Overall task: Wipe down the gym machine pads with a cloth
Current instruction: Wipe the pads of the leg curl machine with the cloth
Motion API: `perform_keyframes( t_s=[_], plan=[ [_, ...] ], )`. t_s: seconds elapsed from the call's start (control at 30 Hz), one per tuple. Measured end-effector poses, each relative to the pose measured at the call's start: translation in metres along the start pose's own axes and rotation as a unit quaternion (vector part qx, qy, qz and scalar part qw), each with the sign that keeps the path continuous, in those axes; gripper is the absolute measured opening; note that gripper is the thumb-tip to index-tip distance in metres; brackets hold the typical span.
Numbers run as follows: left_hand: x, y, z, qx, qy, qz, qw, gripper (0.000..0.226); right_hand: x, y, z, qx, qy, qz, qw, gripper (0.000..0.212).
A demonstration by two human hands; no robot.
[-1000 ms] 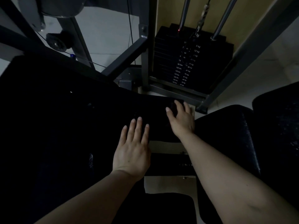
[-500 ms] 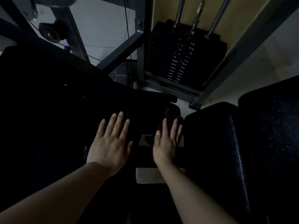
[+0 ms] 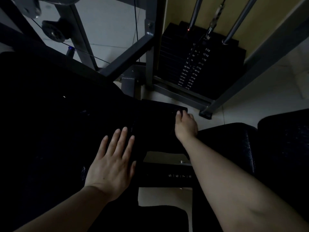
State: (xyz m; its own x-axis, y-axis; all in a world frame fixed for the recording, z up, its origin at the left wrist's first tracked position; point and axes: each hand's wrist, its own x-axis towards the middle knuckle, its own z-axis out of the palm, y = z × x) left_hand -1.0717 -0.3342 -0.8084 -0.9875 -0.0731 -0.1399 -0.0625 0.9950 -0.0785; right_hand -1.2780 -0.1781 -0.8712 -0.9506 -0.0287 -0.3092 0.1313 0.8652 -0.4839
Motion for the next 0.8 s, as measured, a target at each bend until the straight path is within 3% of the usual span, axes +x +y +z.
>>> perform_keyframes(
  t_s=[0.13,0.4,0.5,0.6,0.8],
  plan=[
    [0.0,0.001,0.0,0.006,-0.003,-0.003,1.0,0.066,-0.034,0.011,0.012,0.039,0.067,-0.074,0.994,0.042],
    [-0.002,0.002,0.002,0.008,0.005,-0.009,1.0,0.067,-0.124,0.031,0.04,0.049,0.093,-0.145,0.984,0.054],
    [-0.001,0.003,0.001,0.006,0.007,-0.009,1.0,0.067,-0.109,0.024,0.031,0.06,0.074,-0.149,0.984,0.057],
    [0.0,0.003,-0.002,0.01,0.012,-0.007,1.0,0.066,-0.071,0.012,0.02,0.001,0.049,-0.149,0.988,0.063],
    [0.0,0.003,-0.004,0.011,0.011,-0.009,1.0,0.064,-0.005,-0.014,0.002,-0.051,-0.022,-0.055,0.997,0.046]
  ],
)
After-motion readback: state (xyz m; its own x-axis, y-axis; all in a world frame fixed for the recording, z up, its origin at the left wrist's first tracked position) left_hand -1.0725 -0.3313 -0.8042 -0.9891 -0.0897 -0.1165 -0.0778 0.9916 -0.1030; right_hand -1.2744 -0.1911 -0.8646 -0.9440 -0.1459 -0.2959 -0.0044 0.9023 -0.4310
